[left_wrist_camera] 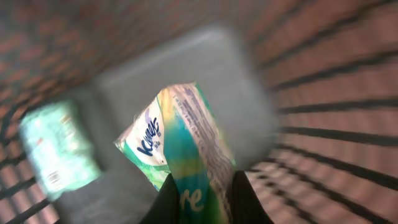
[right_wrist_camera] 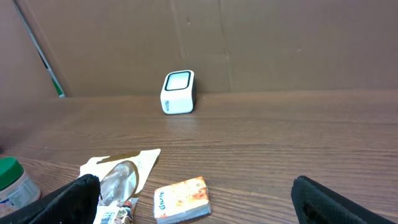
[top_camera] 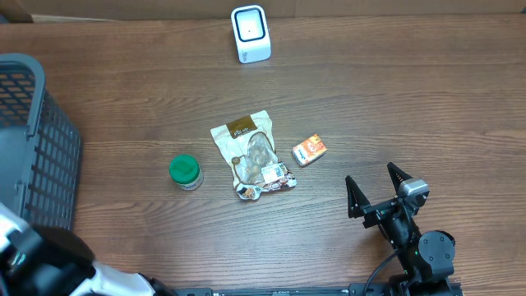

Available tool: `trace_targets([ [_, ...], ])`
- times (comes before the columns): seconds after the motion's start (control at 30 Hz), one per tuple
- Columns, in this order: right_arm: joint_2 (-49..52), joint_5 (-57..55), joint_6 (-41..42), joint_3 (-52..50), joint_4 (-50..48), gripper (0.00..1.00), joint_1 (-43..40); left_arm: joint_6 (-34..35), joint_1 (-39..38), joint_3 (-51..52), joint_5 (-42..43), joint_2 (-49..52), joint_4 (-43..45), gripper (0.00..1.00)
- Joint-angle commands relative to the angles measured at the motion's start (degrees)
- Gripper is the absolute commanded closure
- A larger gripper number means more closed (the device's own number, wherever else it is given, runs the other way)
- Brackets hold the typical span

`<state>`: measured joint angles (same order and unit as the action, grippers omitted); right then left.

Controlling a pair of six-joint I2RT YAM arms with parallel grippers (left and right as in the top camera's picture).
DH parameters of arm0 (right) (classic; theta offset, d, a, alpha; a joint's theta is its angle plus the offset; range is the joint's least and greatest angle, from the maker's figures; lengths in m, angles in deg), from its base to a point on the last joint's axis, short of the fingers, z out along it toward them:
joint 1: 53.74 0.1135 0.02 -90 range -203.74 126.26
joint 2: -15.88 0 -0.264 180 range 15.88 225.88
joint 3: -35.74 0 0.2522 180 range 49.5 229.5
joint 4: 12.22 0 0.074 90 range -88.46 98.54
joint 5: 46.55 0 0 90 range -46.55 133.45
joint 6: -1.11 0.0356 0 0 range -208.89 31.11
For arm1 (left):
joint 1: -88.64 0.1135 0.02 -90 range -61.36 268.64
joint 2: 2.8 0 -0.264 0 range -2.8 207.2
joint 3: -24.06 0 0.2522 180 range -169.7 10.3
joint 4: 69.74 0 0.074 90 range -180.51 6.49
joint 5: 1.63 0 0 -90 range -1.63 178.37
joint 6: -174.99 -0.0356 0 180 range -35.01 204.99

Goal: Scan the item barcode
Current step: 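Grasp the Kleenex tissue pack in the basket with the left gripper, then carry the tissue pack to the table beside the orange box, release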

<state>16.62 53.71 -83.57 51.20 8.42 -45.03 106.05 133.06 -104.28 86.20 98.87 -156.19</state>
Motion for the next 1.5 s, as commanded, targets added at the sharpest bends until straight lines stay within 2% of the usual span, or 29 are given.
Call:
trace_targets([
  [0.0,-0.57,0.09,-0.20,0.04,-0.33,0.00,0.33,1.73,-4.83,-4.46,12.90,-7.69,-0.07,0.96],
  [0.17,-0.57,0.09,-0.20,0.07,-0.33,0.00,0.33,1.64,-17.46,-4.55,16.59,-13.86,0.26,0.96],
  [0.33,-0.57,0.09,-0.20,0.07,-0.33,0.00,0.33,0.96,-36.11,-4.07,10.91,-14.01,-1.07,0.96],
  [0.47,-0.57,0.09,-0.20,0.07,-0.33,0.00,0.33,0.76,-51.49,-1.20,3.30,-11.26,-1.11,0.96],
  [0.7,-0.57,0.09,-0.20,0.07,-0.33,0.00,0.33,-0.35,-69.09,0.66,3.21,1.05,0.15,0.96],
  [0.97,-0.57,0.09,-0.20,0.07,-0.33,0.00,0.33,-2.47,-78.60,0.66,4.72,18.58,4.33,0.96],
  [1.23,-0.57,0.09,-0.20,0.07,-0.33,0.00,0.33,-2.67,-81.59,0.66,6.73,28.61,7.37,0.96],
  [1.27,-0.57,0.09,-0.20,0.07,-0.33,0.00,0.33,-2.67,-81.57,0.66,6.75,29.09,7.10,0.90],
  [1.3,-0.57,0.09,-0.20,0.07,-0.33,0.00,0.33,-2.67,-81.57,0.66,6.93,29.20,6.73,0.57],
  [1.33,-0.57,0.09,-0.20,0.07,-0.33,0.00,0.33,-2.67,-81.57,0.66,6.93,29.20,6.67,0.48],
  [1.37,-0.57,0.09,-0.20,0.07,-0.33,0.00,0.33,-2.67,-81.55,0.66,6.91,29.16,6.60,0.34],
  [1.4,-0.57,0.09,-0.20,0.07,-0.33,0.00,0.33,-2.69,-81.55,0.57,6.91,28.98,6.51,0.23],
  [1.47,-0.57,0.09,-0.20,0.07,-0.33,0.00,0.33,-2.67,-81.18,-1.05,6.67,28.35,4.98,0.16],
])
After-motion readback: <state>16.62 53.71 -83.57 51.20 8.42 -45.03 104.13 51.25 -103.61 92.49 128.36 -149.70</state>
